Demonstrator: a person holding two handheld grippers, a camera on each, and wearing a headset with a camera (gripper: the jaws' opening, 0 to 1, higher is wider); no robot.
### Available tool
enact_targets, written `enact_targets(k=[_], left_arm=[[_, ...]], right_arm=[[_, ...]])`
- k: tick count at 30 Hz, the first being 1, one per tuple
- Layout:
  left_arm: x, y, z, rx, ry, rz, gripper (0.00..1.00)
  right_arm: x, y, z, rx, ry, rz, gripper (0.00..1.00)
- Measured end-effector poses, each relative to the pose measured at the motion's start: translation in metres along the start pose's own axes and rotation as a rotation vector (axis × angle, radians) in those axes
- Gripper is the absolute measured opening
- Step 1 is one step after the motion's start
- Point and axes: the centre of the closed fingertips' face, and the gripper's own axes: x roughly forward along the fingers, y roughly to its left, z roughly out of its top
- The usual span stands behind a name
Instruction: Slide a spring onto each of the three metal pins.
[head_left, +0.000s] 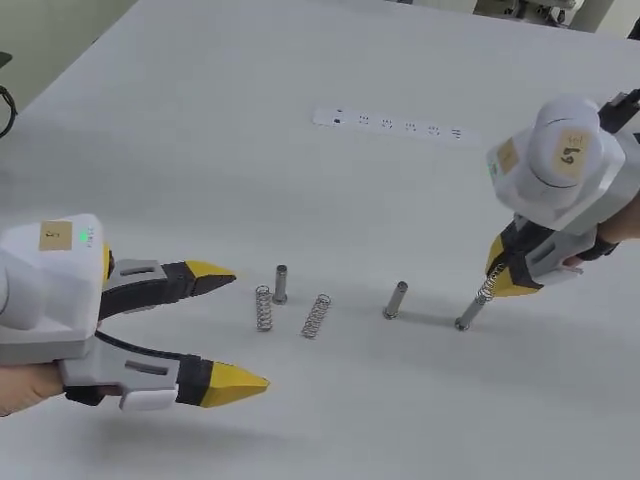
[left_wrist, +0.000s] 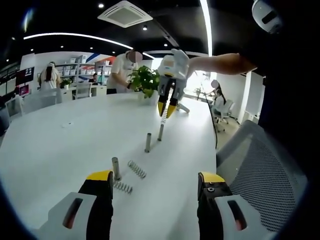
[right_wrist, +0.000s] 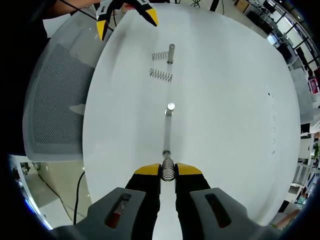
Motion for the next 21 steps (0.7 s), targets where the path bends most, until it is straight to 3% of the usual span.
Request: enact_targets(k=[21], left_arm=[[-0.0051,0.0027,-0.0019,-0.018,0.0,0.021,0.63]], right_arm=[[0.0102,0.0006,-0.0041,0.002,0.011,0.012,0.08]])
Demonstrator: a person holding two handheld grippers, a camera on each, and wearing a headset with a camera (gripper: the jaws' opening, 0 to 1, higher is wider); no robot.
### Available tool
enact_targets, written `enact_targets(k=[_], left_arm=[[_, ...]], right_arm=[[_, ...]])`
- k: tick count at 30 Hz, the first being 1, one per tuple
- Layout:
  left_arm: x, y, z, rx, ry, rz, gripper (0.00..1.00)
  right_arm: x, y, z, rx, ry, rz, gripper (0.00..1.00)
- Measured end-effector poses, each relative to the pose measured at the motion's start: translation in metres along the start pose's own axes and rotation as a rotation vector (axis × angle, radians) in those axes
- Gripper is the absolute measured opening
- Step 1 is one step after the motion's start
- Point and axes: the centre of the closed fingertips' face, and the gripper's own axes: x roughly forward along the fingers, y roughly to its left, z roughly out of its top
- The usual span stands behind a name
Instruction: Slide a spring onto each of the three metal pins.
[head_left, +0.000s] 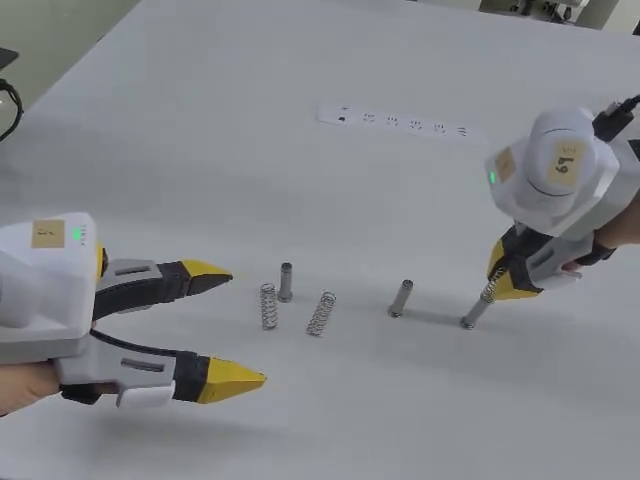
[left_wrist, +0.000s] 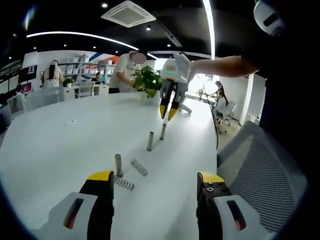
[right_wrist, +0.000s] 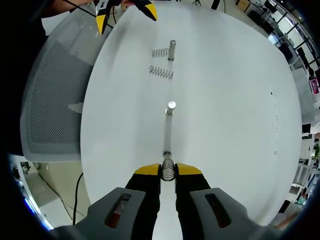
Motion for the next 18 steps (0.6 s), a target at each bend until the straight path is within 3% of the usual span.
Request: enact_targets(k=[18], left_arm=[[-0.003,0.003,-0.003,-0.008,0.002,0.013,0.61]], right_arm=[[0.019,0.003,-0.004,0.01,-0.005,0.009,0.08]])
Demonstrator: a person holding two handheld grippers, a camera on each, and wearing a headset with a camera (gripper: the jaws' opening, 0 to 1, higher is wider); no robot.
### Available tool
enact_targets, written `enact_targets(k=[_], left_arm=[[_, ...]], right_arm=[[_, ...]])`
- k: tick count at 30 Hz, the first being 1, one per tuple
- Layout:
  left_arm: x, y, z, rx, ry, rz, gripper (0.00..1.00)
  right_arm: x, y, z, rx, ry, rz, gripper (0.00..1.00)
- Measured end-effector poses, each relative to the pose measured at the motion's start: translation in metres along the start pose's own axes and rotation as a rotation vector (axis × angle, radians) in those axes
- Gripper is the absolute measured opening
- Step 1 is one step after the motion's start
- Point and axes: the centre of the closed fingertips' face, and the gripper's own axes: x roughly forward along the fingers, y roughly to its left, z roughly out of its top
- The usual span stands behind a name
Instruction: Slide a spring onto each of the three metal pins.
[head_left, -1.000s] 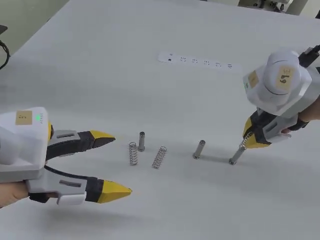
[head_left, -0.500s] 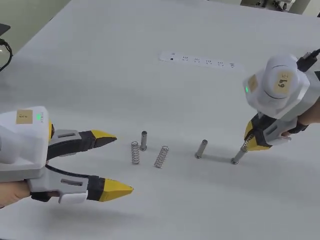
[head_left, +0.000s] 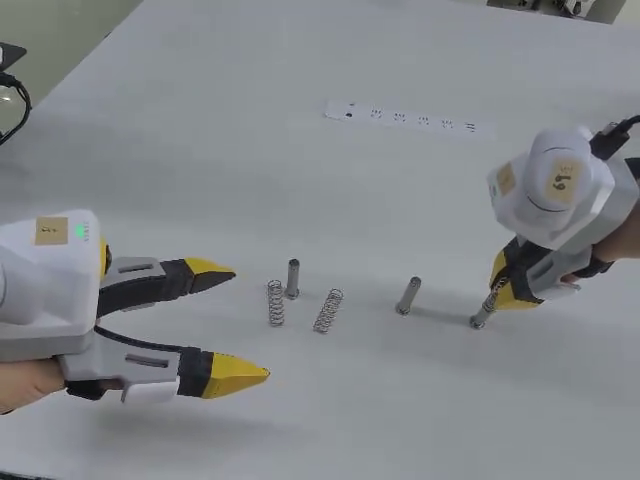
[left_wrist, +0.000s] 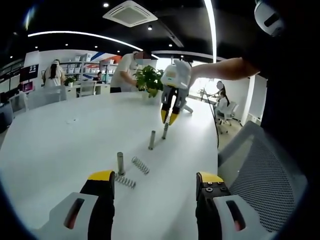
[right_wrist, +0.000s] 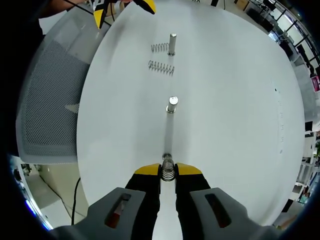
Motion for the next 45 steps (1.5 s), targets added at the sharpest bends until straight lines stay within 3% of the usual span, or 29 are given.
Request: enact_targets(k=[20,45], left_arm=[[-0.001,0.004,0.001,-0.004,-0.004,0.008,0.6],[-0.001,0.004,0.002,-0.007,-0.009,0.01,0.59]], right_arm=[[0.021,-0.001,-0.003,0.009,-0.005,0.001,0.08],[0.028,0.0,-0.008,-0.007,0.003,0.002,0.08]])
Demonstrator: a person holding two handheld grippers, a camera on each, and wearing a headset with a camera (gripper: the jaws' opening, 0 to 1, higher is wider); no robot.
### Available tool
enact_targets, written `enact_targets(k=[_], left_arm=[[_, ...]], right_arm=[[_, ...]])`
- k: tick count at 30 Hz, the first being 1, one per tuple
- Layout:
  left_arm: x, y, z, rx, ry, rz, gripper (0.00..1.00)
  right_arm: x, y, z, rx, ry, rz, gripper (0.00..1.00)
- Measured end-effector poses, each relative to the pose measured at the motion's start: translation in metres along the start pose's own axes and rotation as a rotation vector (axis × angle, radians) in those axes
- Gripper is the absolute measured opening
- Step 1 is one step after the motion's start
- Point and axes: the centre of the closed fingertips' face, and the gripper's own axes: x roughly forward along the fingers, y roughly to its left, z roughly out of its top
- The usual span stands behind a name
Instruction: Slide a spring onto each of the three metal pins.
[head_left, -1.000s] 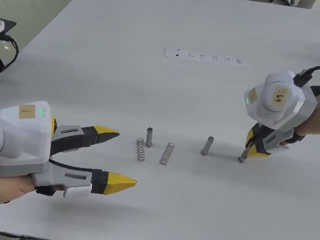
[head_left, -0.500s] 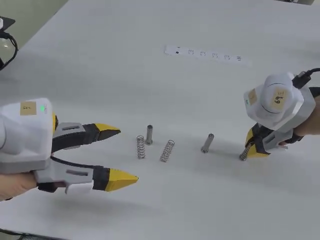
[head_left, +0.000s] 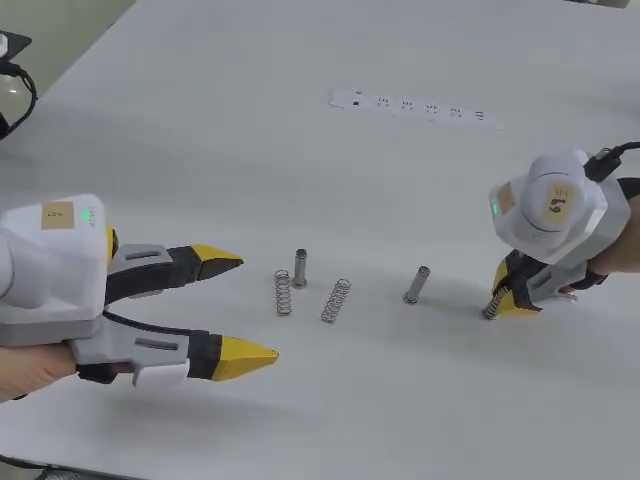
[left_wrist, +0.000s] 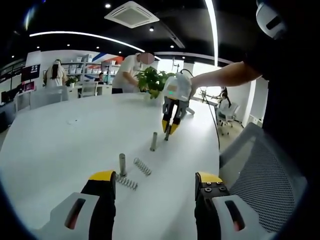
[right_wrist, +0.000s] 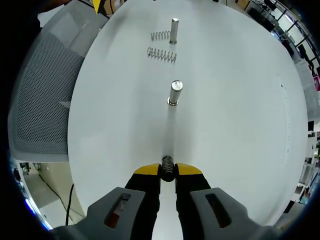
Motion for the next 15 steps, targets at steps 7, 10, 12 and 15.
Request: enact_targets(k=[7,10,12,15], left_arm=[[0.0012,-0.0013,-0.0016,-0.001,0.005,-0.005,0.59],[0.0012,-0.0012,-0.0021,-0.002,0.006,-0.004,0.59],[0.0011,-0.0017,-0.002,-0.005,0.006,-0.006,0.59],[0.0009,-0.0017,-0.0023,-0.003,0.007,-0.006,0.59]], right_arm=[[-0.0004,-0.0012,-0.002,0.013,0.003,-0.002,0.09],[-0.0006,-0.003,-0.0029,0.022,-0.002,-0.01,0.09],[-0.0007,-0.0037,-0.0032,0.023,-0.003,-0.016,0.09],[-0.001,-0.0031,-0.0033,0.022,-0.006,-0.014,0.09]])
